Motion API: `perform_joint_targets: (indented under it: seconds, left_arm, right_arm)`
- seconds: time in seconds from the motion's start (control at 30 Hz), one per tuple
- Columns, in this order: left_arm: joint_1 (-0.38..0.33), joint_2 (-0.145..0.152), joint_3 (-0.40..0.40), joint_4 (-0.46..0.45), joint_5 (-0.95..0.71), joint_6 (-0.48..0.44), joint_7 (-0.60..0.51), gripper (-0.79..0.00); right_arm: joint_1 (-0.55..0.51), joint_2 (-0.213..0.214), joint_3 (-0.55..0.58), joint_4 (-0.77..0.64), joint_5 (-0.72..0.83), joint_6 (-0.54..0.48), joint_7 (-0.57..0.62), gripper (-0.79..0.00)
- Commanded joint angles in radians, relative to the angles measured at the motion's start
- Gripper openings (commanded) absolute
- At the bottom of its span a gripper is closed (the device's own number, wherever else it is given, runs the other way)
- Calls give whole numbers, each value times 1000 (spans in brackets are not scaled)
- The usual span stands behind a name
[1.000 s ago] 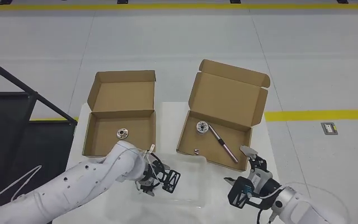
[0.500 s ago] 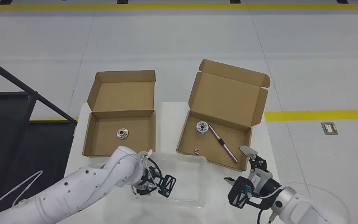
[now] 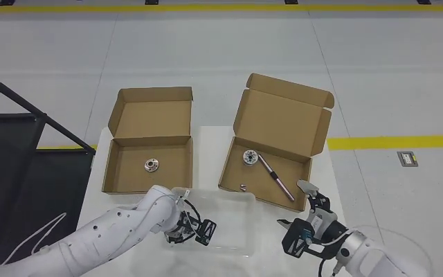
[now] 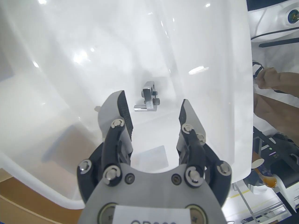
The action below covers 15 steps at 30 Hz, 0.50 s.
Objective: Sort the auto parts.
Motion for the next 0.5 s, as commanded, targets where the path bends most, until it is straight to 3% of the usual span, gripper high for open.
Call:
perform_joint_targets:
  seconds: [0.0,0.13,0.2,0.47]
  left_arm:
    - [3,-9,-5,20,-1,6,8,-299]
    - [13,-25,-8,54,10,5,17,-332]
    - [17,-32,-13,71,16,-1,37,-394]
    - [29,-53,-15,117,50,-1,85,-511]
  right_arm:
    - [0,0,0,0,0,0,0,0]
    - [0,0,0,0,0,0,0,0]
    - [0,0,0,0,0,0,0,0]
    - [0,0,0,0,0,0,0,0]
